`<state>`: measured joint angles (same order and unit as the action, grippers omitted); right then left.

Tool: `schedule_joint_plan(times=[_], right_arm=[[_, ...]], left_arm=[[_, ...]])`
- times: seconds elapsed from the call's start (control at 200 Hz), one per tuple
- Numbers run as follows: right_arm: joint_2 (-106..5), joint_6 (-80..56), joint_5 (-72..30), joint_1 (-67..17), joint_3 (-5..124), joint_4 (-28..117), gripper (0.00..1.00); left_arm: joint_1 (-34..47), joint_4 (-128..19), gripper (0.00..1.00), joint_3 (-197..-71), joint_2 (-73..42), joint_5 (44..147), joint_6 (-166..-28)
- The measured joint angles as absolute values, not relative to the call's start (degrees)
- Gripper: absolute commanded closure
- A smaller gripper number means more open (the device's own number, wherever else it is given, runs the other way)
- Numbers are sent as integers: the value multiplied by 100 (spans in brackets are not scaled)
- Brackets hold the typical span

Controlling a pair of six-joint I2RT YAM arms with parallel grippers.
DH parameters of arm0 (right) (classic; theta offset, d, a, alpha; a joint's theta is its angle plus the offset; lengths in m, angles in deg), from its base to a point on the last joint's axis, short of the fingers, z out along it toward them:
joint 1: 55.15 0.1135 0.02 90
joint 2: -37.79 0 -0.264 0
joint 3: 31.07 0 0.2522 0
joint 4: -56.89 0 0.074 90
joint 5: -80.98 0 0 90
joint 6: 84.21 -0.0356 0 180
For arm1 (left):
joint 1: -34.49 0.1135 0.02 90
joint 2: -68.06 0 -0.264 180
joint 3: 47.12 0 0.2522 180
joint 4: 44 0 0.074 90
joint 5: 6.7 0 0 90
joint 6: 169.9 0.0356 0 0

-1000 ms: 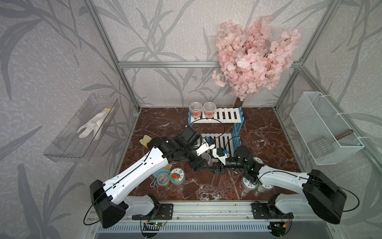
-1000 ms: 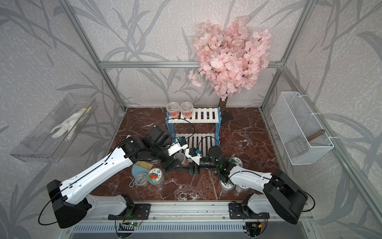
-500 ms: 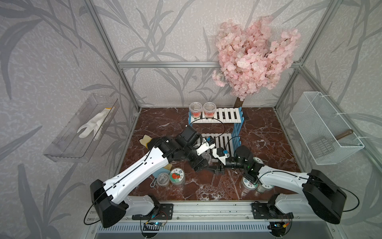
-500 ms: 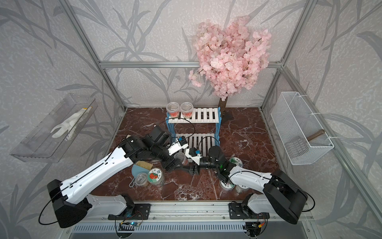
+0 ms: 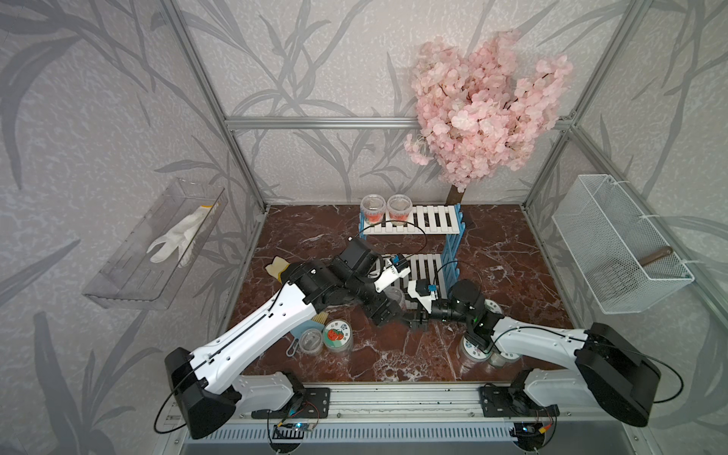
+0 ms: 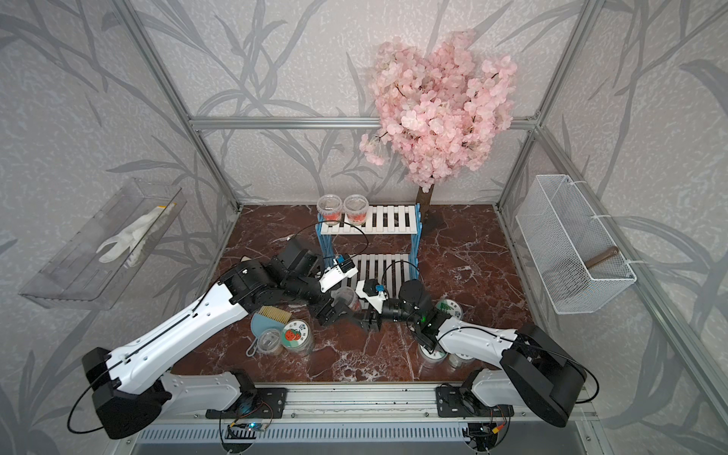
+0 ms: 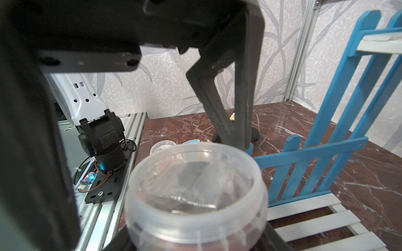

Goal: Place the seed container on the shelf
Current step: Pick up the seed jar at the center of the board.

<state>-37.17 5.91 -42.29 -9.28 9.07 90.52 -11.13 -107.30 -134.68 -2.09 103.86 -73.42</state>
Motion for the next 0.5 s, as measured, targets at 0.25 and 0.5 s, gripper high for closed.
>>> schedule_joint_plan(times=[0.25, 0.5], right_arm=[[-3472, 499, -3786, -928, 673, 9172, 36], [-2771, 449, -3274, -1042, 629, 9122, 37]], left_arm=[[-1069, -9650, 0, -12861, 753, 9691, -7855], [-884, -8717, 0, -12386, 1382, 8755, -8303]])
